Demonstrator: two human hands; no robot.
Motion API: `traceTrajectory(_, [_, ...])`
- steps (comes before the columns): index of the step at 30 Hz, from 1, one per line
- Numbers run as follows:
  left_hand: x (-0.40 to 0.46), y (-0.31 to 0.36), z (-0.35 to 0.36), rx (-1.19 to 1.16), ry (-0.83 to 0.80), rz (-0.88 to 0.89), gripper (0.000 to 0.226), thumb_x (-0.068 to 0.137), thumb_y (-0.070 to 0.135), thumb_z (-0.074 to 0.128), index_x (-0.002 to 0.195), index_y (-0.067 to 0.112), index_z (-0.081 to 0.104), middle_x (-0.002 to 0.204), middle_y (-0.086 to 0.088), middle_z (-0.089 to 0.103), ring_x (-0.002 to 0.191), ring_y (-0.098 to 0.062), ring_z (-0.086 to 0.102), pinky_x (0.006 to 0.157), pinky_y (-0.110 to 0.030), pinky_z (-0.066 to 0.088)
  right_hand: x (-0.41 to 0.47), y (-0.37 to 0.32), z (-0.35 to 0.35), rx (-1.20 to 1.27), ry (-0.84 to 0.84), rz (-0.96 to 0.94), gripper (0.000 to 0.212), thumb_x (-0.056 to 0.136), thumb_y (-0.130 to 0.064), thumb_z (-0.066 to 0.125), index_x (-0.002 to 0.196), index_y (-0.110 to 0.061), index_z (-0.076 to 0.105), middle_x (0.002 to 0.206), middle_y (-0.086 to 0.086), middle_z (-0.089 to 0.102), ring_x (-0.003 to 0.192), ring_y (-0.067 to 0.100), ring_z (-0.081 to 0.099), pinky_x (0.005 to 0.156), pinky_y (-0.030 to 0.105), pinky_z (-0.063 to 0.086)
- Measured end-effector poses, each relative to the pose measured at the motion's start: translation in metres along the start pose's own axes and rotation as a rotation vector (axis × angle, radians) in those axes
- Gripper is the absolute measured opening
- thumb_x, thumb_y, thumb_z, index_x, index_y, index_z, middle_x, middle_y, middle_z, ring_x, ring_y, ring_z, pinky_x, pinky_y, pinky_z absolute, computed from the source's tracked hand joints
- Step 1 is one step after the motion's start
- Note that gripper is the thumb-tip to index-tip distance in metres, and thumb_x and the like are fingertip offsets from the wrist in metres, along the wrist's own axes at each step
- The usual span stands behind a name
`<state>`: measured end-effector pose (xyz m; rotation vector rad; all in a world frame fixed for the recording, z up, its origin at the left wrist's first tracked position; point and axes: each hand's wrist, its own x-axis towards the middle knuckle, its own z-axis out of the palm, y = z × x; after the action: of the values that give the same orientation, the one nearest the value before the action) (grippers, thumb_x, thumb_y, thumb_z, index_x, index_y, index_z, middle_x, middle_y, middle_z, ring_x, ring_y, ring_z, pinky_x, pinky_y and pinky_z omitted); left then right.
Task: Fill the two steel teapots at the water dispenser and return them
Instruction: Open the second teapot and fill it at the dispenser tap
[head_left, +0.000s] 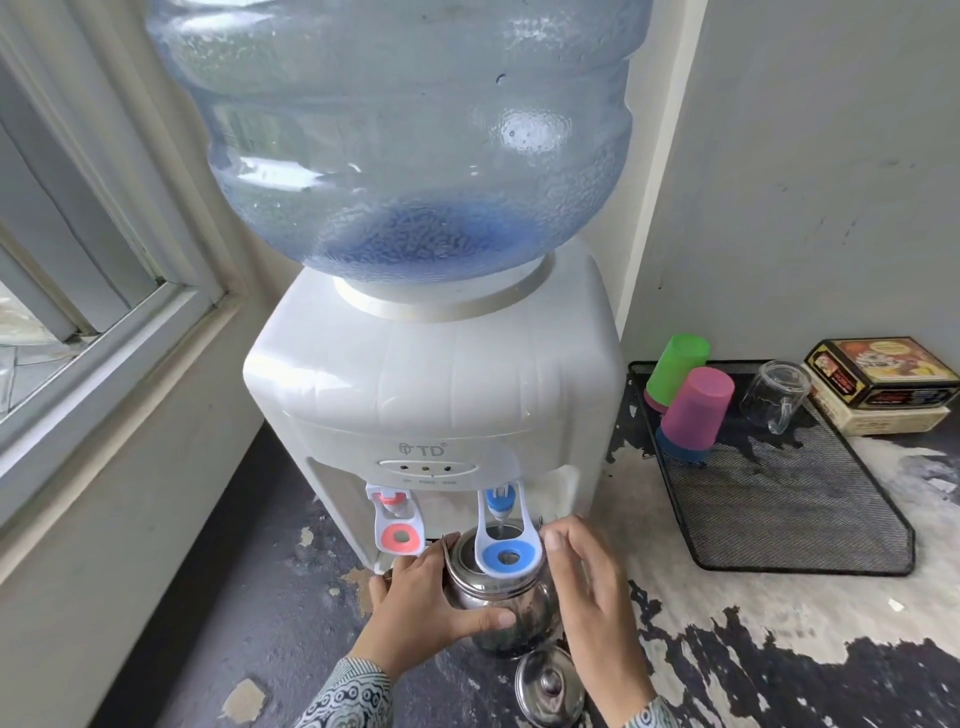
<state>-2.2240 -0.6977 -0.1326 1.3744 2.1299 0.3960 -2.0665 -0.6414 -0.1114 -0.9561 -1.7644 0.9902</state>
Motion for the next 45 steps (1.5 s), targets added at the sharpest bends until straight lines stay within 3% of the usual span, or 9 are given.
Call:
traceTrajectory(4, [0.001,0.000,0.000,0.008,-0.010,-0.012,0.106,0.032,0.097,0.040,0.124,0.044,0.038,0.114,0.022,0.044,0.126,-0.013,0.032,0.103,-0.043,0.018,0.003,-0.006,-0.004,0.058,-0.040,0.025,0.050,0.081,-0.067,0.040,0.063,-0.021,0.047,0.058,-0.008,0.044,0.056,0.010,0.039,0.057,0.025,0.035])
traceTrajectory(7, [0.000,0.002,-0.002,0.015,-0.008,-0.011,0.104,0.031,0.097,0.038,0.121,0.044,0.039,0.108,0.022,0.043,0.123,-0.013,0.034,0.099,-0.040,0.019,0.005,-0.010,-0.006,0.106,-0.080,0.081,0.042,0.077,-0.062,0.048,0.058,-0.024,0.045,0.054,-0.006,0.043,0.054,0.007,0.035,0.054,0.020,0.032])
traceTrajectory(23, [-0.001,0.002,-0.002,0.022,0.008,0.011,0.111,0.027,0.099,0.034,0.125,0.047,0.036,0.112,0.029,0.039,0.125,-0.011,0.031,0.094,-0.037,0.021,-0.002,-0.004,-0.003,0.158,-0.136,0.159,0.046,0.073,-0.057,0.047,0.071,-0.011,0.051,0.058,-0.007,0.042,0.059,0.011,0.038,0.059,0.025,0.034])
traceTrajectory(27, [0.000,0.002,-0.002,0.019,0.007,0.004,0.110,0.028,0.098,0.035,0.126,0.048,0.035,0.113,0.030,0.038,0.126,-0.011,0.030,0.096,-0.038,0.020,-0.004,-0.001,-0.002,0.155,-0.102,0.130,0.037,0.074,-0.051,0.048,0.066,-0.015,0.048,0.057,-0.013,0.045,0.057,0.003,0.037,0.057,0.016,0.032])
traceTrajectory(32, [0.000,0.001,-0.001,0.007,0.014,0.010,0.113,0.026,0.098,0.035,0.127,0.048,0.035,0.115,0.031,0.038,0.128,-0.011,0.028,0.096,-0.037,0.017,-0.008,0.021,0.010,-0.002,-0.064,0.064,0.021,0.075,-0.043,0.053,0.065,-0.025,0.050,0.061,-0.013,0.051,0.053,0.005,0.041,0.052,0.012,0.032])
traceTrajectory(35, [-0.002,0.001,0.001,0.013,0.024,0.013,0.114,0.026,0.099,0.035,0.129,0.047,0.033,0.119,0.030,0.039,0.129,-0.011,0.027,0.098,-0.038,0.018,0.000,0.035,0.014,-0.222,-0.030,0.008,0.015,0.077,-0.027,0.065,0.068,-0.025,0.053,0.050,-0.011,0.034,0.050,0.005,0.035,0.053,0.017,0.033])
traceTrajectory(39, [-0.003,-0.001,0.004,0.006,0.039,0.004,0.120,0.026,0.099,0.034,0.133,0.044,0.031,0.132,0.024,0.040,0.133,-0.011,0.022,0.106,-0.046,0.016,0.001,0.032,0.018,-0.221,0.104,0.063,0.026,0.074,-0.017,0.072,0.084,-0.024,0.049,0.067,-0.010,0.039,0.065,0.014,0.044,0.061,0.021,0.037])
traceTrajectory(42, [-0.003,-0.005,0.009,0.011,0.059,0.012,0.122,0.029,0.098,0.040,0.136,0.040,0.028,0.137,0.022,0.039,0.133,-0.010,0.020,0.105,-0.044,0.016,-0.010,0.036,0.020,-0.069,0.157,0.278,0.049,0.064,-0.045,0.069,0.093,-0.021,0.037,0.087,-0.003,0.040,0.084,0.018,0.042,0.077,0.027,0.038])
traceTrajectory(45, [-0.005,-0.010,0.017,0.013,0.097,0.035,0.124,0.033,0.095,0.046,0.140,0.037,0.025,0.141,0.023,0.037,0.132,-0.010,0.022,0.105,-0.042,0.017,-0.018,0.045,0.015,0.040,-0.018,0.524,0.071,0.066,-0.055,0.069,0.113,-0.023,0.027,0.117,0.002,0.034,0.109,0.017,0.039,0.093,0.033,0.039])
